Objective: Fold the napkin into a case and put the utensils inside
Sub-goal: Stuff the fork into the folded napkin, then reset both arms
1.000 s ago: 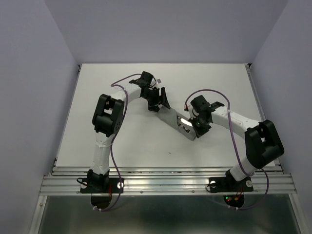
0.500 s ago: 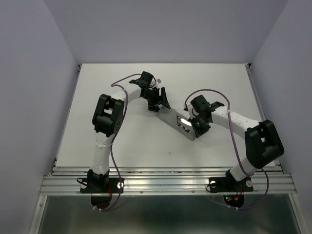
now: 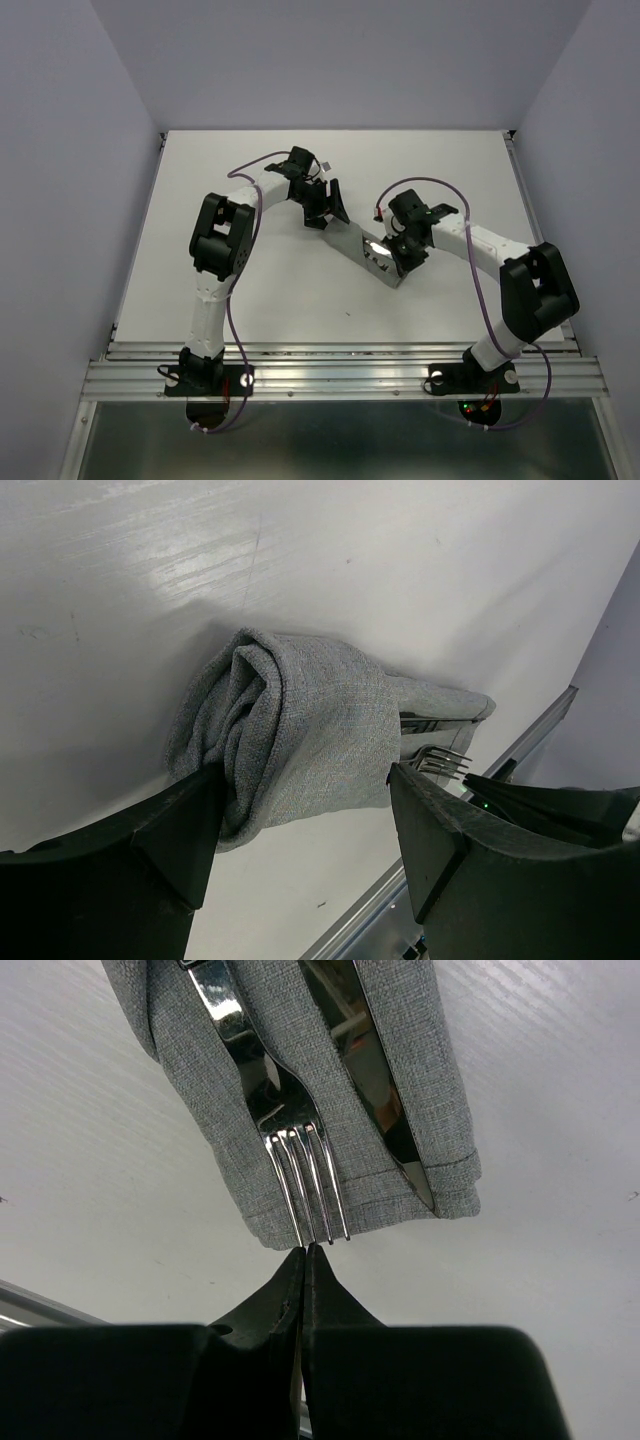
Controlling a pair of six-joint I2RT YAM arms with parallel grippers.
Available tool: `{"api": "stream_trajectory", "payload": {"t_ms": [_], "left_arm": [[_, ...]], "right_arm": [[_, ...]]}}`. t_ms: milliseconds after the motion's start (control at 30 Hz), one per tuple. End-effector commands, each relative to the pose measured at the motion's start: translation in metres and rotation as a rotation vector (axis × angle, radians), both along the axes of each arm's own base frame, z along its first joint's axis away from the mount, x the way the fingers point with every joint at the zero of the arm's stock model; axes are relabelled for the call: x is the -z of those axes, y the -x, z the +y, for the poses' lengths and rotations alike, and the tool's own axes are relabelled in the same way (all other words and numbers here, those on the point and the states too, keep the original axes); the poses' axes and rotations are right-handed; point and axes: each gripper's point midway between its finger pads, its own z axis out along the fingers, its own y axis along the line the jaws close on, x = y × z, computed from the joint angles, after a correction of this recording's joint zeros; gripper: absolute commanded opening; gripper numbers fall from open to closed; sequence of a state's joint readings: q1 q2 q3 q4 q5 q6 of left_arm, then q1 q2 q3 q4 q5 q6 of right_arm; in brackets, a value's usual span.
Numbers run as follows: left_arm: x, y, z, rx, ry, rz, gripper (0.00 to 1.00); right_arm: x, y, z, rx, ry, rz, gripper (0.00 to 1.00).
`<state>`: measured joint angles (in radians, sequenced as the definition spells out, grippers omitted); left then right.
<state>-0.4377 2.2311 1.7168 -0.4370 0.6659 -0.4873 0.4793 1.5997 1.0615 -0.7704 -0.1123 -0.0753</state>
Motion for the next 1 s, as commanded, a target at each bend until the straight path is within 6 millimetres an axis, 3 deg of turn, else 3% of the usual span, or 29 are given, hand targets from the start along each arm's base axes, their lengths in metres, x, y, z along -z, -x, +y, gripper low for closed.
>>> {"api": "stream_trajectory", "payload": {"t_ms": [0,200,333,367,400,433,500,533,600,733,833,967], "left_arm": [[-0.016,0.001,-0.006,0.025,0.034,-0.038,0.77],[-0.019,0.001,-0.005,0.027,0.032,-0.044,0.77],[-0.027,-0.007,-0.001,0.015,0.004,-0.075,0.78],[-0.029,-0.012,0.003,0.0,-0.013,-0.092,0.78],[-0.035,-0.015,0.005,-0.01,-0.018,-0.11,0.8],[-0.039,-0.019,0.008,-0.019,-0.027,-0.127,0.81],[-0.053,-0.031,0.018,-0.054,-0.05,-0.179,0.83],[-0.059,-0.035,0.022,-0.066,-0.061,-0.195,0.84],[-0.073,-0.044,0.033,-0.094,-0.096,-0.247,0.85],[-0.099,-0.053,0.052,-0.125,-0.17,-0.325,0.86],[-0.121,-0.058,0.068,-0.155,-0.231,-0.394,0.87],[-0.153,-0.062,0.084,-0.187,-0.278,-0.483,0.87]], "right_arm": [[-0.013,-0.019,0.011,-0.017,-0.031,-0.074,0.01],[-0.024,-0.019,-0.007,0.023,0.037,-0.122,0.01],[-0.056,-0.038,-0.036,0.152,0.134,-0.311,0.02],[-0.073,-0.043,-0.039,0.196,0.118,-0.39,0.1],[-0.082,-0.047,-0.043,0.253,0.111,-0.435,0.24],[-0.093,-0.053,-0.055,0.312,0.147,-0.5,0.52],[-0.118,-0.058,-0.065,0.42,0.124,-0.611,0.71],[-0.128,-0.061,-0.079,0.492,0.162,-0.675,0.88],[-0.147,-0.062,-0.091,0.618,0.139,-0.765,1.0],[-0.167,-0.065,-0.119,0.824,0.099,-0.862,1.0],[-0.166,-0.072,-0.146,0.977,0.05,-0.863,1.0],[-0.162,-0.089,-0.163,1.064,-0.084,-0.824,1.0]]}}
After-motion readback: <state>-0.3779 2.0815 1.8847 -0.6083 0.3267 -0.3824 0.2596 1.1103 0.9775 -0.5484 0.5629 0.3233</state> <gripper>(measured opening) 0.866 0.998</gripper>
